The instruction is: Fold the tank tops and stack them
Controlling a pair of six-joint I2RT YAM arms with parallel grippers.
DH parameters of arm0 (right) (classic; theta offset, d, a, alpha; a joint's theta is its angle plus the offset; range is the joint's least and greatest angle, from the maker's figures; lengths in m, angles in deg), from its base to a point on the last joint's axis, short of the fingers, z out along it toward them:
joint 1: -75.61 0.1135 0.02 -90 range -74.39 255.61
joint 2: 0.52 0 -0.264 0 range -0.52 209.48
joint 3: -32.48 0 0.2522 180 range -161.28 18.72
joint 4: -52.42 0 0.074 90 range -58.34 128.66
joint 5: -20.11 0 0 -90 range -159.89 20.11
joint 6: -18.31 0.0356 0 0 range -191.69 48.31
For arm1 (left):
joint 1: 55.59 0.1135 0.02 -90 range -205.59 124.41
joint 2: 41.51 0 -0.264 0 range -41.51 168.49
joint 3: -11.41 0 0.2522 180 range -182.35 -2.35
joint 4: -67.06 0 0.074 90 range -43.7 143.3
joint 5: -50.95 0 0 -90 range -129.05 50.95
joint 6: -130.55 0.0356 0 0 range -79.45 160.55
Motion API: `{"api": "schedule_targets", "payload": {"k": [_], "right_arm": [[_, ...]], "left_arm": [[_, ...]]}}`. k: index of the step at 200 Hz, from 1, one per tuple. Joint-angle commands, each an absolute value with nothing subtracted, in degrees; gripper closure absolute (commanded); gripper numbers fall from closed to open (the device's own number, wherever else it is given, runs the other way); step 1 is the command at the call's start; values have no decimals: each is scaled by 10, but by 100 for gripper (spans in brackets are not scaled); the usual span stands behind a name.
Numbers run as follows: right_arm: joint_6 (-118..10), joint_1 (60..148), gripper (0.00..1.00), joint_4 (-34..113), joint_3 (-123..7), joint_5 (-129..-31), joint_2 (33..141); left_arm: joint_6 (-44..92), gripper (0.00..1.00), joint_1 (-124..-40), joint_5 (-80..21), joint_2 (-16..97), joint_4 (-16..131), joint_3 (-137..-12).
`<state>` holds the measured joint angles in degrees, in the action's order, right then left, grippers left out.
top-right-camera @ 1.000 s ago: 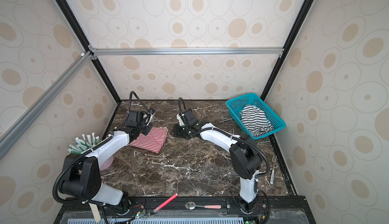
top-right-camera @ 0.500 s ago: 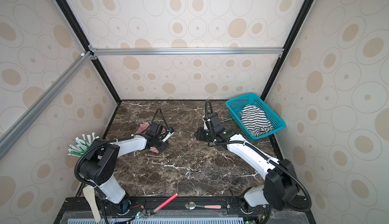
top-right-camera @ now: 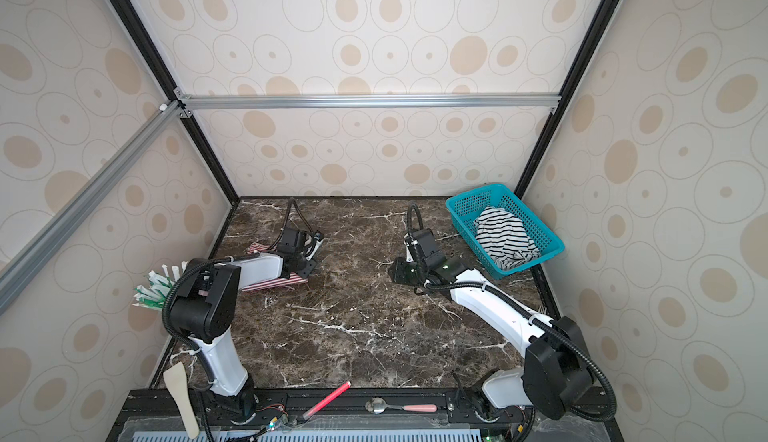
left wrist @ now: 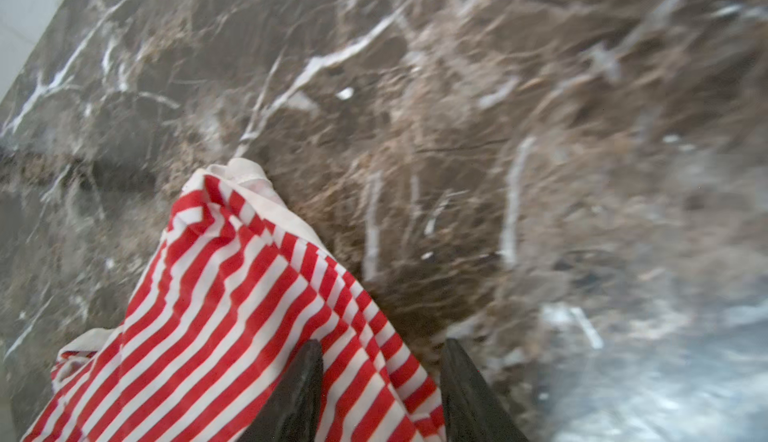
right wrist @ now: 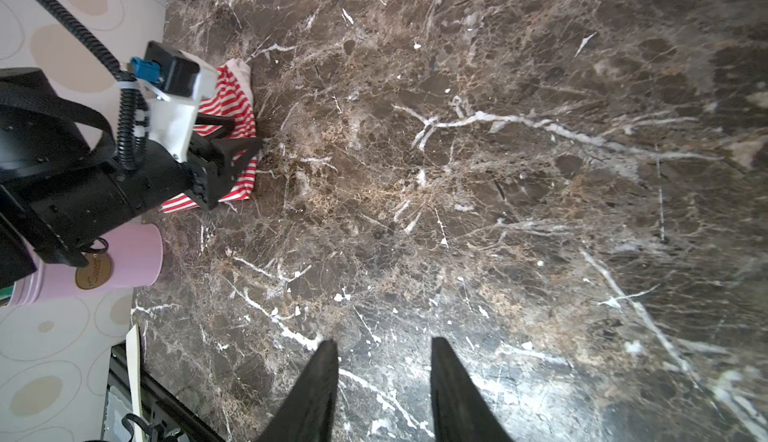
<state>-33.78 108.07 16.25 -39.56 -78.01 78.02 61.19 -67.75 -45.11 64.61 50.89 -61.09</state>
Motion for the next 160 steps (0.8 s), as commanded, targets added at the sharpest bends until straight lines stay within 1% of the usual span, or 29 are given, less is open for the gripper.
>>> {"api": "schedule_targets", "payload": {"k": [1,43,94,123,160], "right_arm": [[-336,1073,61,162,-389,-783,772],[-334,1065,61,163,-388,-785,765],[-332,1062,60,165,-383,-778,760],[-342,1035,59,150,-398,-783,762],[-355,994,59,127,-425,-795,749]], "left_arm": [[633,54,-653,-479,653,463,-603],[668,53,-624,-461,623,445,-577],[710,52,-608,-488,580,434,-529],[722,51,-597,-502,569,437,-520],[722,51,-585,-519,591,419,-540]]}}
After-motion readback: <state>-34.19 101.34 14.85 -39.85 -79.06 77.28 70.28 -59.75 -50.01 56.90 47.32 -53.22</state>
